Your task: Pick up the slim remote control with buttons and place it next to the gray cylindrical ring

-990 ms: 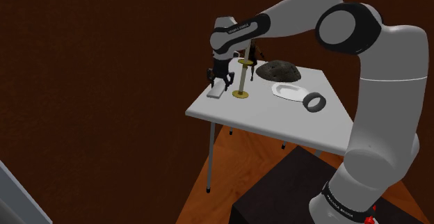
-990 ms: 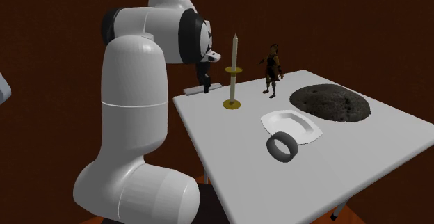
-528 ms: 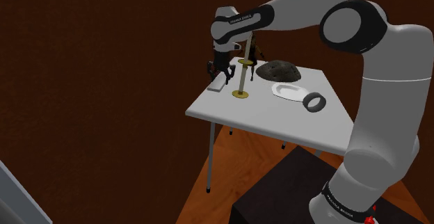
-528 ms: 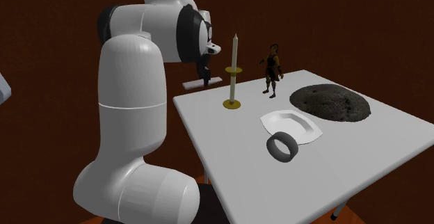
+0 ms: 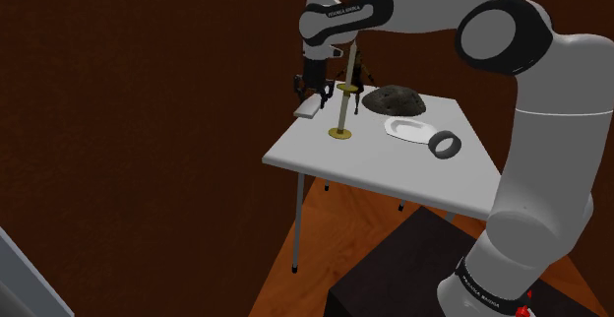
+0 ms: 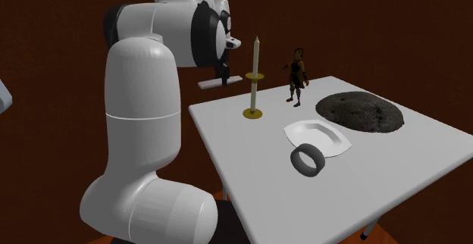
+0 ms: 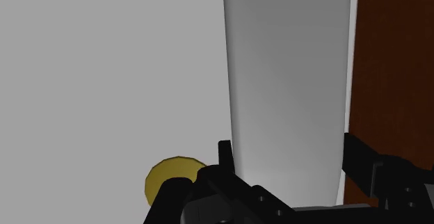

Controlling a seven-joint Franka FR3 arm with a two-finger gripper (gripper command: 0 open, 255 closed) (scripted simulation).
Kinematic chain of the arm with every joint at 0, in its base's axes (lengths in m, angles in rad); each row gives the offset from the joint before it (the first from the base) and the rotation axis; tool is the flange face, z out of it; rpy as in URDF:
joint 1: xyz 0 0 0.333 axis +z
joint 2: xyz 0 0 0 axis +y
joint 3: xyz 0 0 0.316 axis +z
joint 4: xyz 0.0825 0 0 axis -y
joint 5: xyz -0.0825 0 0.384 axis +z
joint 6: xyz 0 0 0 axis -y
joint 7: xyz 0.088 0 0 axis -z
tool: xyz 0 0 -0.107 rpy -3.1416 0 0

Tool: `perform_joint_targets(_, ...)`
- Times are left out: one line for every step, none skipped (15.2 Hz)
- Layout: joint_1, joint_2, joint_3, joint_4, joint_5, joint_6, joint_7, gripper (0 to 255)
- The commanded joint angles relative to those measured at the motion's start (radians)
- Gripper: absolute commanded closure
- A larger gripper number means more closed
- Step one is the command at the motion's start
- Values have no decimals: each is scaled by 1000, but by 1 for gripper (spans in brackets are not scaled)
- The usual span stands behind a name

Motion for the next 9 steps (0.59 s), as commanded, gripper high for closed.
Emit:
perform_joint_targets(1, -2, 0, 24, 0, -25, 1, 255)
perform_joint_targets(1, -2, 0, 37, 0, -38, 1, 255)
perform_joint_targets(1, -3, 0, 50, 0, -52, 1, 255)
perform_joint_targets(1, -3, 0, 50, 0, -52, 1, 255)
perform_joint_targets(-9, -43, -3, -7, 5, -35, -12, 255)
perform_joint_targets(-19, -82, -6, -62, 9, -19, -25, 255)
perform_joint_targets(-28, -120, -10, -113, 13, -5, -38, 255)
perform_joint_targets(-37, -157, -15, -162, 17, 7, -52, 255)
perform_joint_targets(-46, -193, -20, -209, 21, 18, -66, 255)
